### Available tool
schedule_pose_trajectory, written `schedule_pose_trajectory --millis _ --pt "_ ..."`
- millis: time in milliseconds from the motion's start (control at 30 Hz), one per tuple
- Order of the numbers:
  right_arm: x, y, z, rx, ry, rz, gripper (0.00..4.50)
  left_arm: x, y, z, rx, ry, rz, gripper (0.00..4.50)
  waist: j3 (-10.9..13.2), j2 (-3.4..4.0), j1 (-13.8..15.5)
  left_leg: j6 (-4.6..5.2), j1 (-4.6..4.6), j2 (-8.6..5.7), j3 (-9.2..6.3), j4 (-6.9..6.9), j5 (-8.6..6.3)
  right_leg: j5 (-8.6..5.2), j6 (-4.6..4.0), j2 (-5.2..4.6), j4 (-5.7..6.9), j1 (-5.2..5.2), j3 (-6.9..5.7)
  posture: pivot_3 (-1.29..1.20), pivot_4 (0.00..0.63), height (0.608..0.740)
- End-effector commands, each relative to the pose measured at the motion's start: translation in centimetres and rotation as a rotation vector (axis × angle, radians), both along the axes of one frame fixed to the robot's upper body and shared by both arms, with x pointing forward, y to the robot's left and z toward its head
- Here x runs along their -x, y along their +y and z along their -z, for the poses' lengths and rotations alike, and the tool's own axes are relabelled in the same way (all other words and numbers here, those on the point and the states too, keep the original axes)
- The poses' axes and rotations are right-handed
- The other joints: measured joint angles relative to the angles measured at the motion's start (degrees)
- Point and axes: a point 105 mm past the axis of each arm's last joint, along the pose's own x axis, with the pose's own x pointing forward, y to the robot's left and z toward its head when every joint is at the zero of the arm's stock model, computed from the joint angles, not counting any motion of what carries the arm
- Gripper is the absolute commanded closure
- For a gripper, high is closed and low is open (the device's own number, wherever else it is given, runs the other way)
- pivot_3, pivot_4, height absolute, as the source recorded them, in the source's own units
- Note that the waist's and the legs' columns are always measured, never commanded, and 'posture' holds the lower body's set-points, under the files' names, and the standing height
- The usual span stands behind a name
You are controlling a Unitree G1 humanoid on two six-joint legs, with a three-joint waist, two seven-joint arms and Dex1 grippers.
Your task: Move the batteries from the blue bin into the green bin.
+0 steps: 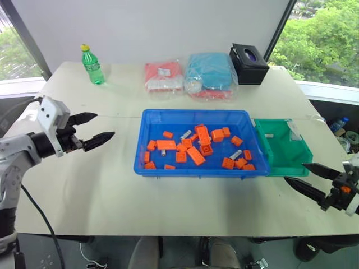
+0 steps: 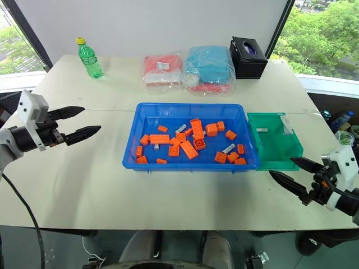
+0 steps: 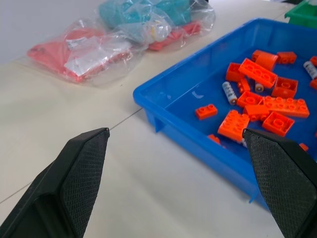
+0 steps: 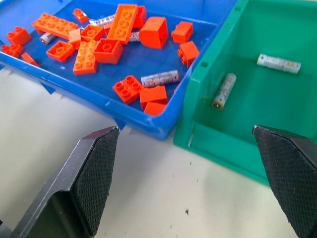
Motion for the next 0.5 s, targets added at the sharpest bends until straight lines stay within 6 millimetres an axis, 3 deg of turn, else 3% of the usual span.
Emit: schedule_pose_trajectory --millis 33,400,500 --pt "0.1 0.1 -1.3 0.021 -0.058 0.004 0.05 -0.2 -0.3 -0.9 -0.011 -0.045 0.010 0.00 0.00 0.00 0.02 0.00 0.00 0.00 0.00 0.00 0.00 0.00 0.00 0.00 0.00 0.00 0.00 0.00 0.150 0.723" --pt "-0.4 0.4 -1.7 -0.018 -0.038 -0.010 0.05 -0.3 -0.7 -0.6 0.013 -0.017 0.024 0.00 0.00 -0.01 0.06 0.00 0.01 0.00 0.04 0.03 0.00 0.00 0.00 0.00 0.01 0.00 0.07 0.00 0.150 0.723" --pt "-1.7 0.9 -2.3 0.038 -0.065 -0.042 0.05 0.1 -1.2 -0.8 0.010 -0.023 0.043 0.00 0.00 -0.01 0.04 0.00 0.02 0.00 0.08 0.03 0.00 0.00 0.00 0.00 0.02 -0.02 0.11 0.00 0.150 0.723"
